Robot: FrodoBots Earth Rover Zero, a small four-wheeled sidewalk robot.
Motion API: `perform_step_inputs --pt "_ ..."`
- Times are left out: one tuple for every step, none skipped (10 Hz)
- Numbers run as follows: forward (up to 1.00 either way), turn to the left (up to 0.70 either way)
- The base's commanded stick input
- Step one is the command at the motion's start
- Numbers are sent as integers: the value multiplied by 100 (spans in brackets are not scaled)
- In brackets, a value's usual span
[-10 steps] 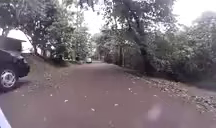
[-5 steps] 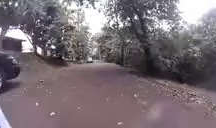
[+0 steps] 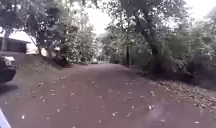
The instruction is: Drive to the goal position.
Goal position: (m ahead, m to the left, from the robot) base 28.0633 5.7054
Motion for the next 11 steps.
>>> perform_step_inputs --pt "85 0" --pt "85 0" --pt "85 0" --pt "85 0" --pt "85 0" --pt "85 0" --pt "85 0" --pt "85 0" --pt "85 0" --pt "85 0" --pt "85 0"
